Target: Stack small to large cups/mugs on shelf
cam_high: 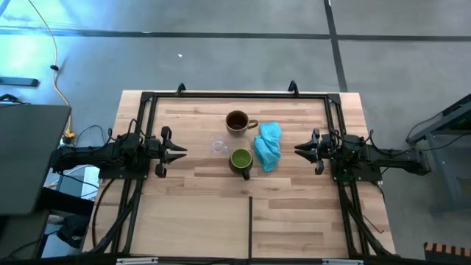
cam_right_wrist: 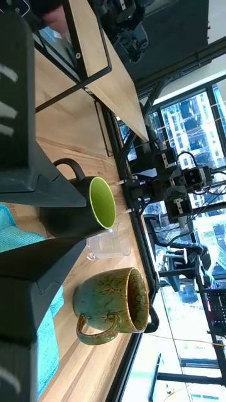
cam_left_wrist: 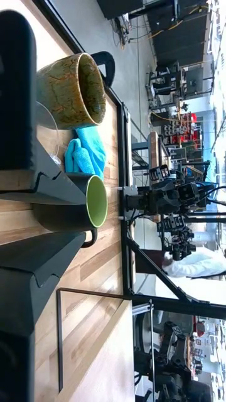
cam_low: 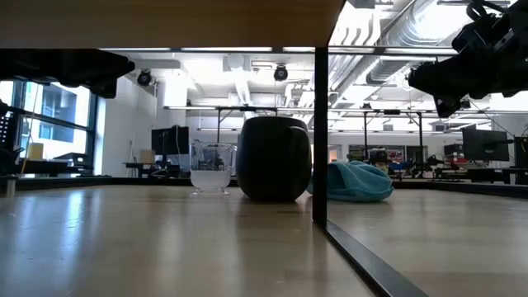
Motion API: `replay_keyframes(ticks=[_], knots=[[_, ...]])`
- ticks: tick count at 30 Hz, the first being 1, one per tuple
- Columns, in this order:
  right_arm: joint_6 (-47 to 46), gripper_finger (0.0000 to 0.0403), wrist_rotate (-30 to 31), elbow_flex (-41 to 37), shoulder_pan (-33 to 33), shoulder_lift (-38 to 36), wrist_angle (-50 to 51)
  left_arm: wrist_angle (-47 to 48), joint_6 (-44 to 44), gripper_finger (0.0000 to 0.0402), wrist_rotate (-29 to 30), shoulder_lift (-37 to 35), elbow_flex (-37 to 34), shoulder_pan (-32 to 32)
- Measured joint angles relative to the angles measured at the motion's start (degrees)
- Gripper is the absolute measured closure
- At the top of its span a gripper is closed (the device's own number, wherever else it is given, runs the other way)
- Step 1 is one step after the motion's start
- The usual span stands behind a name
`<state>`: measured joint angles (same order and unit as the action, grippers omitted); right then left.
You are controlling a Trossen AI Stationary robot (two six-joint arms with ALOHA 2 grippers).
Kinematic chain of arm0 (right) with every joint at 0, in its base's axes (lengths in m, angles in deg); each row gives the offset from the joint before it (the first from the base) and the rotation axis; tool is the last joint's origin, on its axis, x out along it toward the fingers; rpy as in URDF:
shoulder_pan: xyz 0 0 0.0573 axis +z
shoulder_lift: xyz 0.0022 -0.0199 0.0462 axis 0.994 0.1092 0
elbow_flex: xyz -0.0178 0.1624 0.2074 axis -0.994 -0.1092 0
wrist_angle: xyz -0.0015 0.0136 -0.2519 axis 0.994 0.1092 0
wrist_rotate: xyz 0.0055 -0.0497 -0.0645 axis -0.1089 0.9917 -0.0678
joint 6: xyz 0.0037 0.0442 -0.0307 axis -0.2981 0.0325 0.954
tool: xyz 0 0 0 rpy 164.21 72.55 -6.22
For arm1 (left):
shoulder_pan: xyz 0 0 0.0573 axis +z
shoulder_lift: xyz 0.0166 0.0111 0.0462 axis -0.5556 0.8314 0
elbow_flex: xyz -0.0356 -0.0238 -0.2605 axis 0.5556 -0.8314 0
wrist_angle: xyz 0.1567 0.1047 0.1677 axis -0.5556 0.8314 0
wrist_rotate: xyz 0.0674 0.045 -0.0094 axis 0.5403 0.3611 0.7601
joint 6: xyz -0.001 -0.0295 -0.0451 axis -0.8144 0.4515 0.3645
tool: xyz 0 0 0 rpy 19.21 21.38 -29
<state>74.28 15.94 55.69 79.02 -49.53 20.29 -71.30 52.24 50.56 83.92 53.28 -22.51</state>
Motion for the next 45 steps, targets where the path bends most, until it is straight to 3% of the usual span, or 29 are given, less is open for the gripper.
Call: replay_keyframes(ticks=[43,45], knots=[[3.0,0.0322,0.0,0.0,-0.6,0.0,-0.3,0.0,0.0,0.0332,0.0,0.0,0.0,0.0],[-2.1,0.0322,0.0,0.0,-0.6,0.0,-1.3,0.0,0.0,0.0332,0.0,0.0,0.0,0.0]])
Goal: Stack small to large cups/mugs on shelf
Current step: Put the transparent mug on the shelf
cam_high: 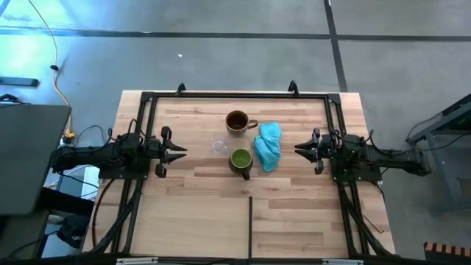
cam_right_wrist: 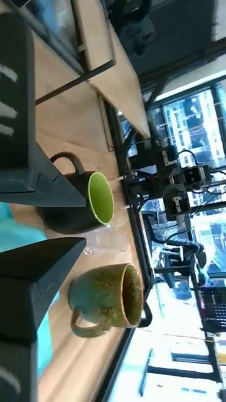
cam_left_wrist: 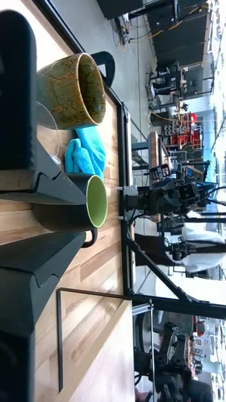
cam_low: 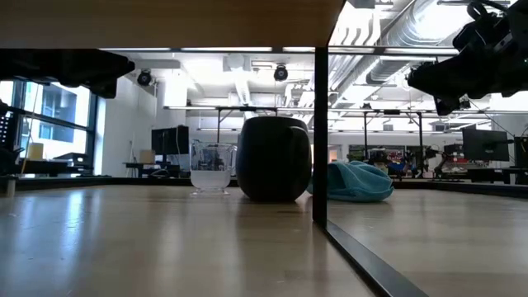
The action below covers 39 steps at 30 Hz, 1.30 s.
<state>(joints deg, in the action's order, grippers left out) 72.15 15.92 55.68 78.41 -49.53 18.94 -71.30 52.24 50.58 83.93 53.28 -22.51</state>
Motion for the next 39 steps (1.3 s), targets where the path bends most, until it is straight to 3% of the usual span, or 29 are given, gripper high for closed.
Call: replay_keyframes(ticks=[3,9,12,15,20,27,34,39], knots=[[-13.4,0.0322,0.1,0.0,0.1,0.0,-2.5,0.0,0.0,0.0332,0.0,0.0,0.0,0.0],[-26.4,0.0322,4.7,0.0,0.1,0.0,-6.7,-1.7,-3.8,0.0332,6.1,0.0,0.0,0.0],[-32.5,0.0322,5.5,0.0,0.1,0.0,-7.8,-2.2,-2.2,0.0332,6.2,0.0,0.0,0.0],[-33.2,0.0322,6.0,0.0,0.1,0.0,-7.7,-2.3,-0.1,0.0332,5.9,0.0,0.0,0.0],[-34.6,0.0322,10.8,0.0,0.1,0.0,-8.5,-4.6,14.8,0.0332,6.0,0.0,0.0,0.0],[-36.9,0.0322,11.8,0.0,0.1,0.0,-6.8,-4.7,26.0,0.0332,5.8,0.0,0.0,0.0],[-30.1,0.0322,11.4,0.0,0.1,0.5,-0.4,-4.6,46.1,0.0332,5.5,0.0,0.0,0.0],[-33.6,0.0322,11.3,0.0,0.1,1.0,-0.4,-3.7,49.7,0.0332,7.3,0.0,0.0,0.0]])
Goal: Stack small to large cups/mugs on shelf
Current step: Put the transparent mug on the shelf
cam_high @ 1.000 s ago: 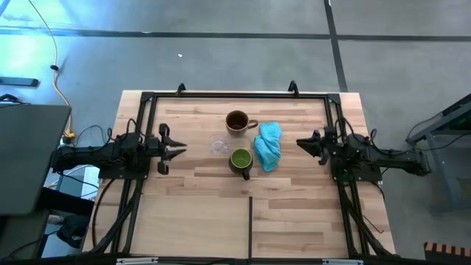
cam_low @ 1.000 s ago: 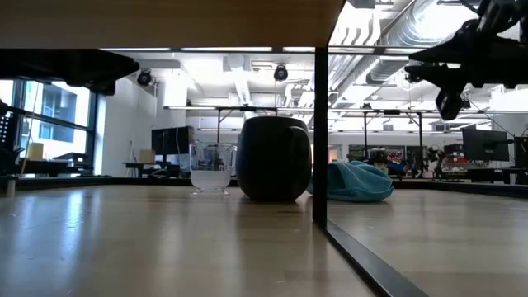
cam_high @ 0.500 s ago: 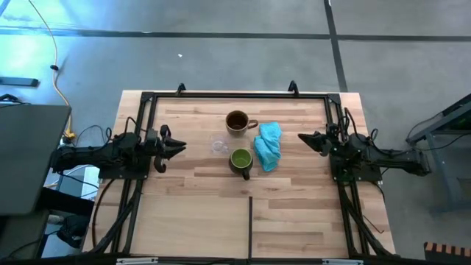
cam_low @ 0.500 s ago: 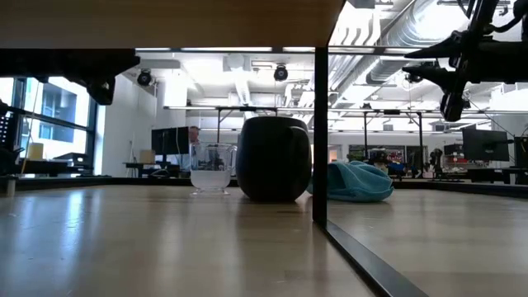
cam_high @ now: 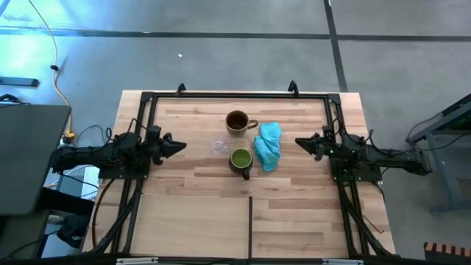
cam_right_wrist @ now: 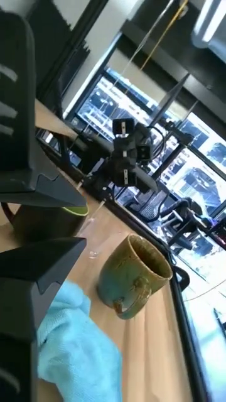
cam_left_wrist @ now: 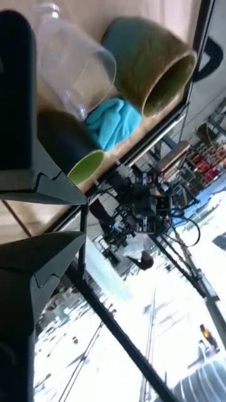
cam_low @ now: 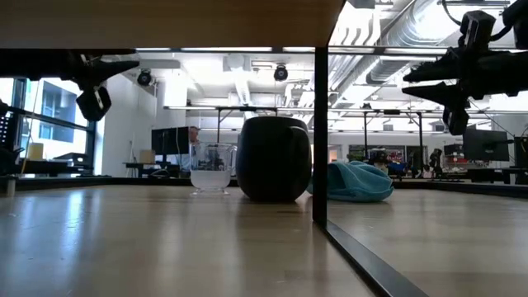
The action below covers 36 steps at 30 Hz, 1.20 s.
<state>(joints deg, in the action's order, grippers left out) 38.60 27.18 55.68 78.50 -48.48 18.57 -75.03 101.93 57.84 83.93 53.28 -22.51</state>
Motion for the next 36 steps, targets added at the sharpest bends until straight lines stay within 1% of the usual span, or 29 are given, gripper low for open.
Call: replay_keyframes(ticks=[3,5,7,9,13,16,20,22,25,29,33,36], knots=[[-3.8,0.0322,-1.3,0.0,0.0,0.0,0.1,-1.2,1.0,0.0332,1.4,0.0,0.0,0.0],[-3.5,0.0322,-2.9,0.0,0.0,0.0,0.3,-4.0,5.4,0.0332,1.8,0.0,0.0,0.0],[-3.9,0.0322,-3.2,0.0,0.0,0.0,-0.6,-5.4,6.4,0.0332,2.9,0.0,0.0,0.0],[-3.1,0.0322,-3.0,0.0,0.0,0.0,-3.5,-5.6,5.1,0.0332,3.0,0.0,0.0,0.0],[2.5,0.0322,-2.8,0.0,0.0,0.0,-8.4,-3.6,1.2,0.0332,3.1,0.0,0.0,0.0],[3.7,0.0322,-3.1,0.0,0.0,0.0,-8.6,-1.3,-1.8,0.0332,3.3,0.0,0.0,0.0],[3.7,0.0322,-6.6,0.0,0.0,0.0,-6.9,-1.4,-0.8,0.0332,3.2,0.0,0.0,0.0],[3.7,0.0322,-7.3,0.0,0.0,0.0,-6.7,-1.7,-0.7,0.0332,2.3,0.0,0.0,0.0],[3.6,0.0322,-7.3,0.0,0.0,0.0,-7.1,-3.8,-0.7,0.0332,-0.7,0.0,0.0,0.0],[2.4,0.0322,-5.2,0.0,0.0,0.0,-9.1,-9.6,-1.3,0.0332,-4.1,0.0,0.0,0.0],[3.4,0.0322,-4.6,0.0,0.0,0.0,-11.9,-17.3,-5.1,0.0332,-7.1,0.0,0.0,0.0],[5.6,0.0322,-4.6,0.0,0.0,0.0,-13.2,-19.6,-8.2,0.0332,-8.7,0.0,0.0,0.0]])
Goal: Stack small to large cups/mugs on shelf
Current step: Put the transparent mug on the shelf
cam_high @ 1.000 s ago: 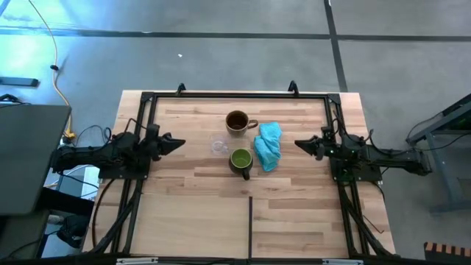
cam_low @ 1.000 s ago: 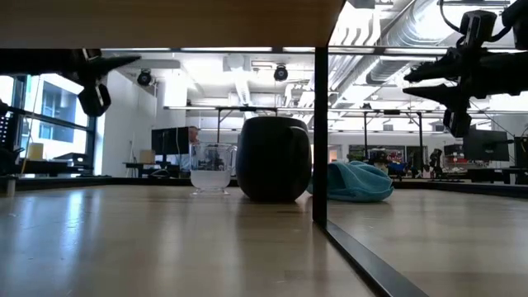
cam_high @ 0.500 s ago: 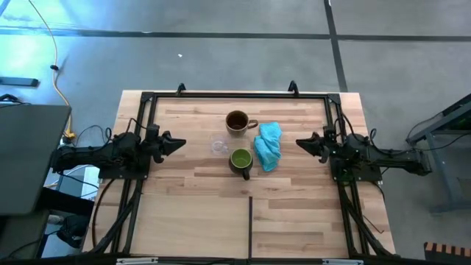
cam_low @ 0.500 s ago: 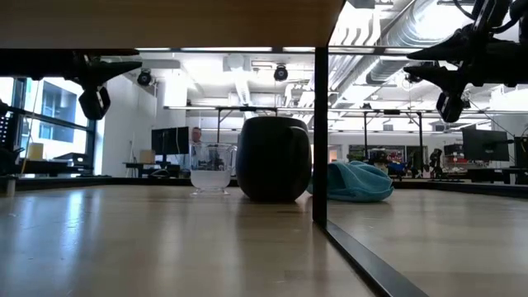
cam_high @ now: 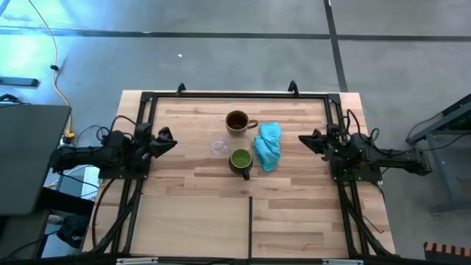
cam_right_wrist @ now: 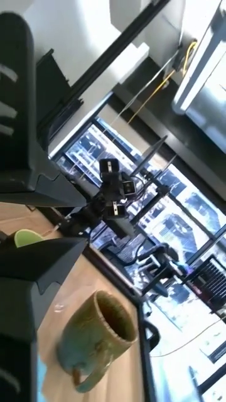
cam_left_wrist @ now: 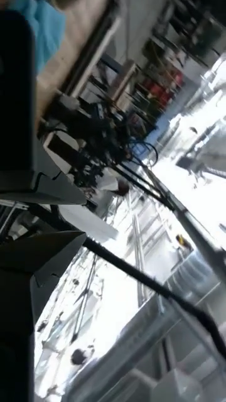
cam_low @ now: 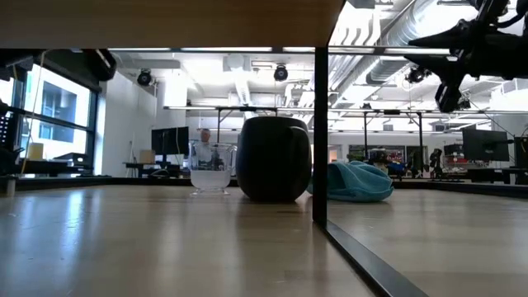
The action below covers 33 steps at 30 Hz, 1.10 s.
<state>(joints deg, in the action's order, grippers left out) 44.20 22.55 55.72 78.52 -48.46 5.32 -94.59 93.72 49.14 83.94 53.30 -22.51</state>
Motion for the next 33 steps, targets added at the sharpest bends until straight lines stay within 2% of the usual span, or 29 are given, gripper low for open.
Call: replay_keyframes(ticks=[6,10,17,19,23,29,33], knots=[[4.0,0.0322,0.0,0.0,0.0,0.1,-2.0,4.0,-3.1,0.0332,0.4,0.8,0.0,0.0],[6.1,0.0322,0.0,0.0,0.0,1.3,-7.3,8.0,-4.4,0.0332,2.6,4.6,0.0,0.0],[11.0,0.0322,-1.5,0.0,0.0,5.7,-15.2,0.6,-4.8,0.0332,3.2,13.4,0.0,0.0],[10.5,0.0322,-2.0,0.0,0.0,7.0,-16.1,-3.4,-3.1,0.0332,2.9,15.0,0.0,0.0],[4.2,0.0322,-2.1,0.0,0.0,9.3,-16.1,-6.6,-6.8,0.0332,4.0,16.5,0.0,0.0],[4.4,0.0322,-2.1,0.0,0.0,12.4,-16.1,-3.3,-7.9,0.0332,8.8,17.8,0.0,0.0],[4.5,0.0322,-2.1,0.0,0.0,14.2,-16.1,2.1,-7.8,0.0332,9.6,19.1,1.6,0.0]])
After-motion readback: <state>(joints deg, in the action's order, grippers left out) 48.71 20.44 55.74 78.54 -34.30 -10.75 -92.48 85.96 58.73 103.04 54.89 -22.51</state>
